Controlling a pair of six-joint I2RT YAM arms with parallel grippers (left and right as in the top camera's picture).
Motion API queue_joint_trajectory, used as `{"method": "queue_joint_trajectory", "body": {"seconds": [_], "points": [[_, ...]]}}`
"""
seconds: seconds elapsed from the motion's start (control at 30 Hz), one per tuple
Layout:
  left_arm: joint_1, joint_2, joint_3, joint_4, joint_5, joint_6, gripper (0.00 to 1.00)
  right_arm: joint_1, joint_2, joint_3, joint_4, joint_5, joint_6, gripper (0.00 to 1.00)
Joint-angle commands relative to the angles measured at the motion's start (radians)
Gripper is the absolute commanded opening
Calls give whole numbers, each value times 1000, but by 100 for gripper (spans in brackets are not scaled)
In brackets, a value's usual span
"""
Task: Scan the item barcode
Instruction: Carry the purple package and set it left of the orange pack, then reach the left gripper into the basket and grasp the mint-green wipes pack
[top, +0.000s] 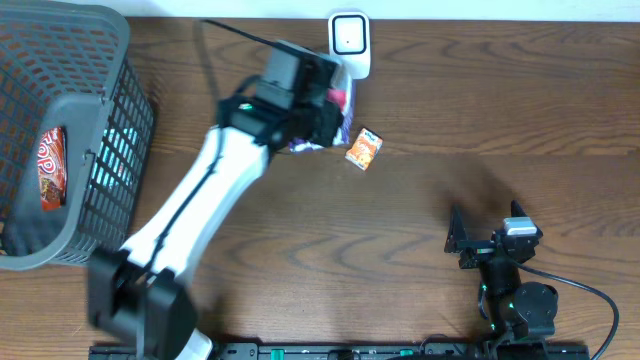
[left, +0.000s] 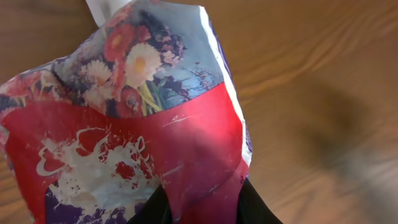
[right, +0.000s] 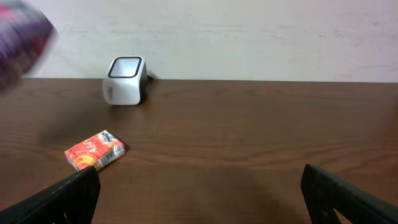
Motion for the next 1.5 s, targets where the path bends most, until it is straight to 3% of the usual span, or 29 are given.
{"method": "queue_joint_trajectory", "body": {"seconds": [0.0, 0.03, 0.1, 0.13, 0.17, 0.43, 0.6, 0.7, 0.83, 1.0, 1.1, 1.3, 1.37, 1.47], "points": [[-20, 85, 5, 6, -140, 45, 7, -7, -4, -1, -5, -3, 6, 99], [-25, 112, 5, 7, -162, 42, 9, -7, -4, -1, -5, -3, 6, 99], [-30, 152, 5, 7, -169, 42, 49, -7, -4, -1, -5, -3, 6, 99], [-31, 169, 5, 8, -169, 38, 80, -7, -4, -1, -5, -3, 6, 99], [-31, 171, 5, 9, -169, 32, 99, -7, -4, -1, -5, -3, 6, 99], [1, 11, 58, 18, -196, 16, 98, -7, -4, -1, -5, -3, 6, 99], [103, -183, 60, 44, -397, 16, 98, -7, -4, -1, -5, -3, 6, 99], [214, -264, 60, 44, -521, 16, 98, -7, -4, -1, -5, -3, 6, 99], [438, -296, 60, 43, -544, 8, 98, -7, -4, -1, -5, -3, 7, 99], [716, -270, 60, -17, -543, -149, 98, -7, -4, -1, -5, -3, 6, 99], [863, -240, 60, -66, -452, -255, 98, -7, -4, -1, -5, -3, 7, 99], [1062, -143, 58, -110, -54, -253, 98, -7, -4, -1, -5, -3, 6, 99], [1083, -102, 58, -140, -26, -214, 98, -7, -4, -1, -5, -3, 6, 99], [1083, -30, 57, -187, -26, -62, 98, -7, -4, -1, -5, -3, 6, 99]]}}
